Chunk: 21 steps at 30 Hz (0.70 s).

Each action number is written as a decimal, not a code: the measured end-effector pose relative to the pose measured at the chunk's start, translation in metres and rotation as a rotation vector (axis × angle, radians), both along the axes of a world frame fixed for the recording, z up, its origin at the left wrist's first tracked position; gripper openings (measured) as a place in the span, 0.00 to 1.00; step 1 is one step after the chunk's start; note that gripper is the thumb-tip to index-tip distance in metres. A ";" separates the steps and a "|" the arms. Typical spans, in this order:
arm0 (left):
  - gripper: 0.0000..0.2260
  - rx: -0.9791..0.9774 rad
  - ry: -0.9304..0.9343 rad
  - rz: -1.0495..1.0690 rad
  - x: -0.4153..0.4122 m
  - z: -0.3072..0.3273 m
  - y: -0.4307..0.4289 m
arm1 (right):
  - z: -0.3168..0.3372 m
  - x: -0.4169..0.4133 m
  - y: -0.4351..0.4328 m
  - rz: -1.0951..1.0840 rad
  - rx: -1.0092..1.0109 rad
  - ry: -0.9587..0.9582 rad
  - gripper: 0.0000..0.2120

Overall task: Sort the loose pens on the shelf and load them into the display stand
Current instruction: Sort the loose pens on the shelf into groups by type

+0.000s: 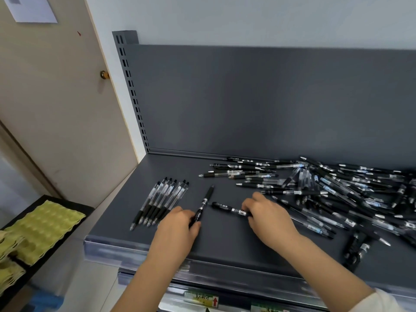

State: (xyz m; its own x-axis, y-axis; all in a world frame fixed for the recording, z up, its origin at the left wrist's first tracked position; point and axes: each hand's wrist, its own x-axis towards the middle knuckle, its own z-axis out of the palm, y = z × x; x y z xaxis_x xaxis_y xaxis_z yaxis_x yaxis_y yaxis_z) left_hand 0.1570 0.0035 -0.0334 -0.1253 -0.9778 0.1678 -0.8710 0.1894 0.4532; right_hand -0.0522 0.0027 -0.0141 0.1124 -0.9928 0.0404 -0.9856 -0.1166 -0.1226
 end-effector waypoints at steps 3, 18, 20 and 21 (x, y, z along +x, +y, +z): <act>0.09 0.017 0.053 0.014 0.007 0.000 -0.002 | 0.002 -0.005 -0.006 0.132 0.020 0.064 0.15; 0.11 0.045 0.050 -0.180 -0.004 -0.005 0.008 | 0.000 0.011 -0.030 0.450 0.001 0.139 0.30; 0.12 0.032 0.063 -0.162 -0.001 -0.006 0.006 | -0.001 0.014 -0.034 0.487 0.042 0.128 0.24; 0.14 0.020 0.079 -0.140 0.000 -0.006 0.005 | -0.001 0.015 -0.037 0.483 0.058 0.116 0.20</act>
